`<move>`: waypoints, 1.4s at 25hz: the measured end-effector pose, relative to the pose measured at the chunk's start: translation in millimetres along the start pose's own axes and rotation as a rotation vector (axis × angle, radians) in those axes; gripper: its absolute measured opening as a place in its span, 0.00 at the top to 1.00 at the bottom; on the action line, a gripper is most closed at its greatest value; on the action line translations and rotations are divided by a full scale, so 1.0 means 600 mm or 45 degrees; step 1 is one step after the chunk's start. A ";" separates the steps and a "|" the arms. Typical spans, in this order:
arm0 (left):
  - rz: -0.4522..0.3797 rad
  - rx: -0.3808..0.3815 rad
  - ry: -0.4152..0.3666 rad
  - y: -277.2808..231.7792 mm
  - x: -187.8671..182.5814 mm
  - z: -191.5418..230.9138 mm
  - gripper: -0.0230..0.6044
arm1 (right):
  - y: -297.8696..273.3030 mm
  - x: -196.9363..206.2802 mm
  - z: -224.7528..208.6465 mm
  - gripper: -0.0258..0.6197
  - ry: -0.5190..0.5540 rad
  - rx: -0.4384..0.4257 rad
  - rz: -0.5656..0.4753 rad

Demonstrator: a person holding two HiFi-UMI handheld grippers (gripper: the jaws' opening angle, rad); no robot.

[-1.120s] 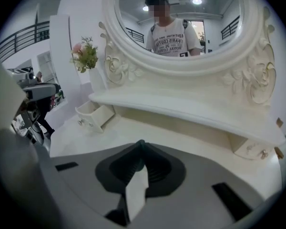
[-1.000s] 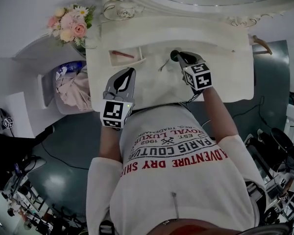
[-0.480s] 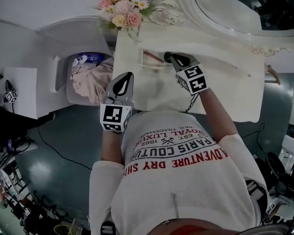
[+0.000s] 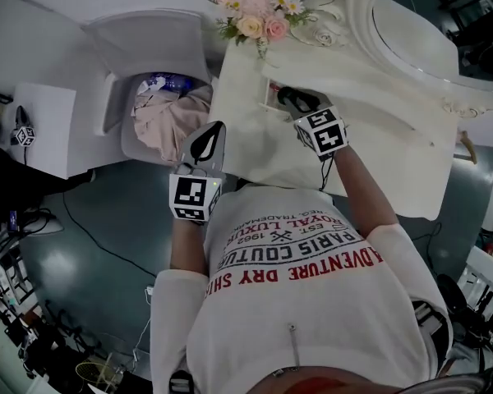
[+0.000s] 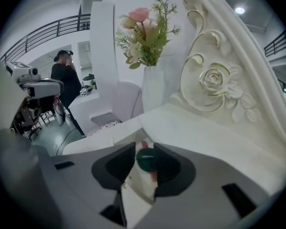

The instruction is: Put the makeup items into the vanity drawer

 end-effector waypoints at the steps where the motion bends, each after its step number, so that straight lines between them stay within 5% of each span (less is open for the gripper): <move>1: -0.002 0.012 -0.002 -0.003 -0.001 0.001 0.95 | 0.003 0.001 -0.002 0.81 -0.014 0.014 -0.001; 12: -0.036 0.254 -0.069 -0.083 -0.036 -0.068 0.95 | 0.105 0.070 -0.087 0.79 -0.190 0.234 -0.004; 22: 0.009 0.457 -0.102 -0.134 -0.030 -0.164 0.95 | 0.184 0.210 -0.117 0.79 -0.363 0.367 0.105; 35: 0.129 0.431 -0.079 -0.124 0.021 -0.180 0.95 | 0.142 0.276 -0.088 0.72 -0.486 0.292 0.173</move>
Point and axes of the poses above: the fingertips, and each gripper's own axes: y backward along the fingers, z to its left, x out of its underside, the point moved 1 cm from there along y, backward along the fingers, and after that the axes turned 1 degree about -z, right-handed, at the moved point
